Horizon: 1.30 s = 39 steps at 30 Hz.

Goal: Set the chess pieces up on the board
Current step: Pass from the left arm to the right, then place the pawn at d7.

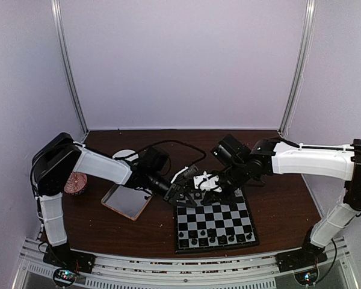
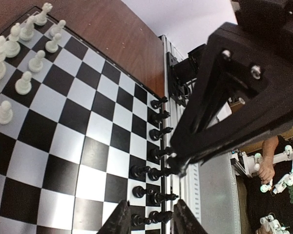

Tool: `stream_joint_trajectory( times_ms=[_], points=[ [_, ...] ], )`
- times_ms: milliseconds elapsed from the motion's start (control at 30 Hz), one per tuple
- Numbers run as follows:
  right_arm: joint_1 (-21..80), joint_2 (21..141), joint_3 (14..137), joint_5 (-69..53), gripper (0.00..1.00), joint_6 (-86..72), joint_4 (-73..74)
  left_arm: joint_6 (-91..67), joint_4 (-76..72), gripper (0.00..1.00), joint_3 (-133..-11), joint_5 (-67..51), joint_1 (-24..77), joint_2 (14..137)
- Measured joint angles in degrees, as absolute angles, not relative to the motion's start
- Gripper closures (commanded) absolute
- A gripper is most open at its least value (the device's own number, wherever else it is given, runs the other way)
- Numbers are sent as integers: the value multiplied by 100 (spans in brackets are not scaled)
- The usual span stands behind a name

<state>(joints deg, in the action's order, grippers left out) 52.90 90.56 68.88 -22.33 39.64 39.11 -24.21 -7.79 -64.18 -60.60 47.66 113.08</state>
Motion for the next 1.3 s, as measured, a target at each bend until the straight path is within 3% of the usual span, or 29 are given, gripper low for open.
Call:
stream_joint_trajectory(
  times_ms=[267, 533, 567, 600, 633, 1000, 1300],
  points=[
    [5290, 8381, 6820, -1949, 93, 4324, 5063, -1911, -143, 67, -6469, -5146, 4368, 10624],
    [5308, 8423, 6361, -1809, 93, 4442, 6023, -1221, 604, 60, -7078, -2934, 4335, 9911],
    [5315, 8466, 6351, -1811, 93, 4438, 6060, -1129, 650, 53, -7094, -2432, 4338, 9758],
    [5328, 8521, 6348, -1811, 93, 4427, 6075, -1111, 659, 16, -7096, -2344, 4338, 9725],
    [5345, 8582, 6348, -1811, 93, 4410, 6073, -1055, 687, 4, -7096, -2038, 4338, 9629],
    [5677, 9730, 6617, -1754, 93, 4062, 5977, -1219, 913, 2, -7363, 10, 4333, 9391],
    [5795, 10099, 6956, -1667, 92, 3865, 5940, -1949, 904, 2, -7223, -49, 3924, 9397]
  ],
)
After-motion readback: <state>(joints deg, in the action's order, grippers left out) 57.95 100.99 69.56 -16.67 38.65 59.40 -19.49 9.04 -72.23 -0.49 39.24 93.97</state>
